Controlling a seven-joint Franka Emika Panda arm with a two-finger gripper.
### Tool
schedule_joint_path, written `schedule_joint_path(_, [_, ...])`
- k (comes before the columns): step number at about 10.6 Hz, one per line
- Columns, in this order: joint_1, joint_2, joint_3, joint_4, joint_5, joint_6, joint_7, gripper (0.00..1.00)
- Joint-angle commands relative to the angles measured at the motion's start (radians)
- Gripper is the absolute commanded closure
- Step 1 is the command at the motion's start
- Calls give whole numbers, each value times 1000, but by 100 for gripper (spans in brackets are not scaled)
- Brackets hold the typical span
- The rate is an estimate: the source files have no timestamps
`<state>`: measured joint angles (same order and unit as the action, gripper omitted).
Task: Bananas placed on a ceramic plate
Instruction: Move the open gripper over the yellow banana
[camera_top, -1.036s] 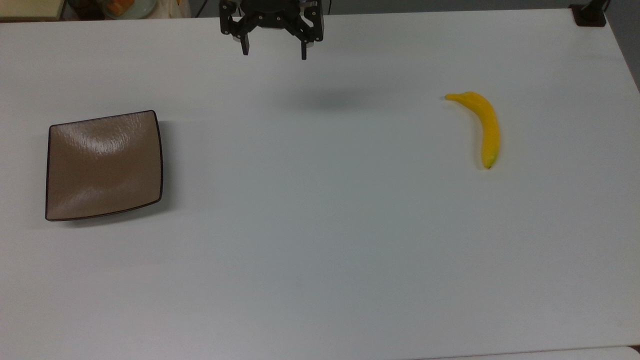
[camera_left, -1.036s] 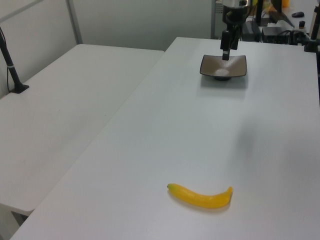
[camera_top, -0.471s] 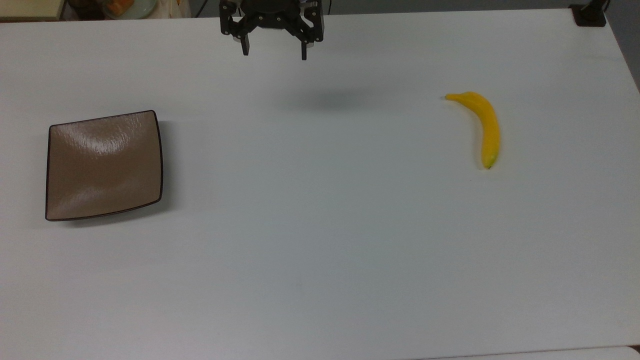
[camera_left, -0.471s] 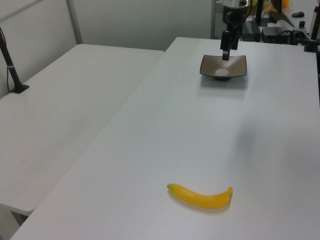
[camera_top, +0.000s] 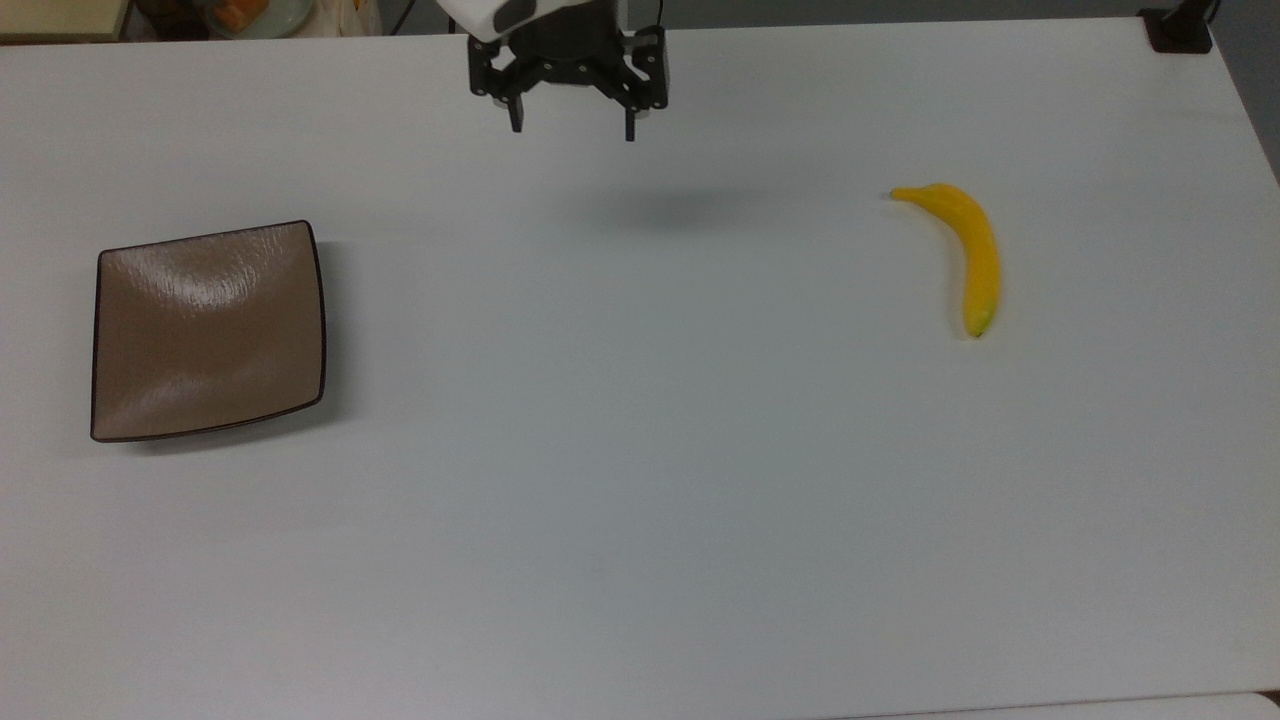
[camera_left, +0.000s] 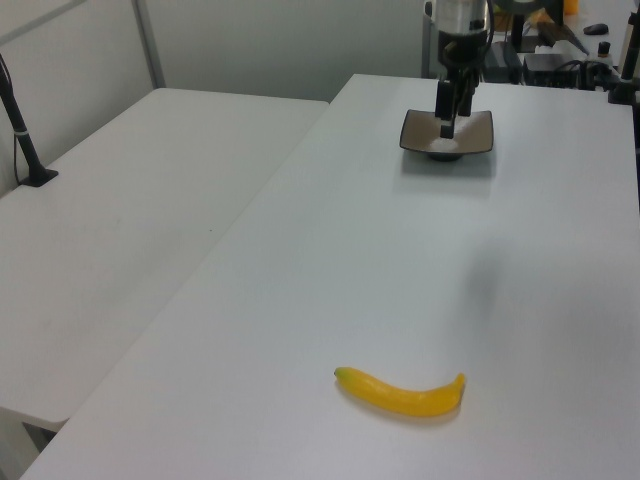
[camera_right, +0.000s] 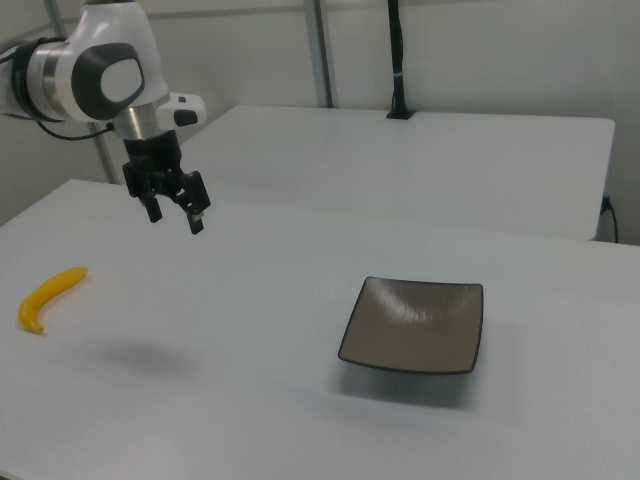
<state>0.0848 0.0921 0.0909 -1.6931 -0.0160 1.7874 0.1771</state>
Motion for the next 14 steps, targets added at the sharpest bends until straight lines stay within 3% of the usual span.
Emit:
schedule_joint_path(1, [16, 40, 55, -20, 8, 78, 30, 0])
schedule_joint_path(4, [16, 66, 156, -22, 68, 104, 56, 0])
schedule_joint_path(6, [27, 90, 237, -19, 68, 119, 131, 0])
schedule_joint_path(9, [128, 147, 253, -17, 70, 235, 174, 0])
schedule_joint_path(11, [170, 190, 282, -17, 68, 300, 214, 0])
schedule_joint_path(14, [223, 253, 285, -17, 54, 390, 252, 0])
